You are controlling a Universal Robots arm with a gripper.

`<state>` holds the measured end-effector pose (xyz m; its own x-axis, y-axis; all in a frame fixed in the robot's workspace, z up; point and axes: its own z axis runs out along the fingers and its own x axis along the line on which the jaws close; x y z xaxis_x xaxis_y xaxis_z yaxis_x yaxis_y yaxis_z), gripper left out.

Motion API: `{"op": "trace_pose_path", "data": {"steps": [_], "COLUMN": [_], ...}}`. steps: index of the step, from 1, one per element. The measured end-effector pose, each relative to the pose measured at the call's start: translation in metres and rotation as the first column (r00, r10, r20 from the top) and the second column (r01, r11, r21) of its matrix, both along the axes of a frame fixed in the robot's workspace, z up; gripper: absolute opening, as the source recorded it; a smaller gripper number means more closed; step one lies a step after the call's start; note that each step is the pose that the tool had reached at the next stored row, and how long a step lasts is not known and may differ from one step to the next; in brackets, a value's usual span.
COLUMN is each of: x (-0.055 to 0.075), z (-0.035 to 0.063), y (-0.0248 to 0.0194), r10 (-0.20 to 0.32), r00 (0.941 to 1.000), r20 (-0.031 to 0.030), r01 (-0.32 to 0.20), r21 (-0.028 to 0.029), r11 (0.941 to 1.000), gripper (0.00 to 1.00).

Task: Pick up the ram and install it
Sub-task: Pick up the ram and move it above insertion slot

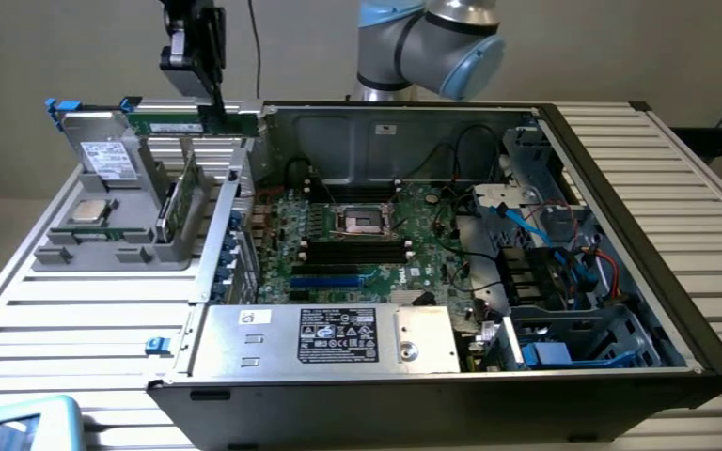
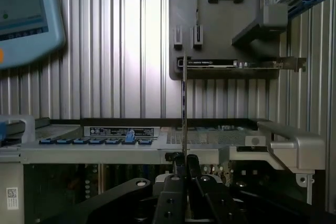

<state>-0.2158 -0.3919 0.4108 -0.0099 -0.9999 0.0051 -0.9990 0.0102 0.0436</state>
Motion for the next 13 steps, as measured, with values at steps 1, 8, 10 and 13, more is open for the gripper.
{"op": "trace_pose_path", "data": {"steps": [1,8,10,13], "x": [0.005,0.037,0.045,0.059], "z": [0.0,0.0,0.0,0.0], "y": [0.0,0.0,0.0,0.0], "r10": [0.0,0.001,0.001,0.002], "r00": [1.0,1.0,1.0,1.0], "r20": [-0.0001,-0.0005,-0.0006,-0.0005], "r01": [0.0,-0.001,-0.001,-0.002], "r21": [0.0,-0.0001,-0.0001,0.0], "r11": [1.0,1.0,1.0,1.0], "gripper": [0.13,0.13,0.13,0.13]}}
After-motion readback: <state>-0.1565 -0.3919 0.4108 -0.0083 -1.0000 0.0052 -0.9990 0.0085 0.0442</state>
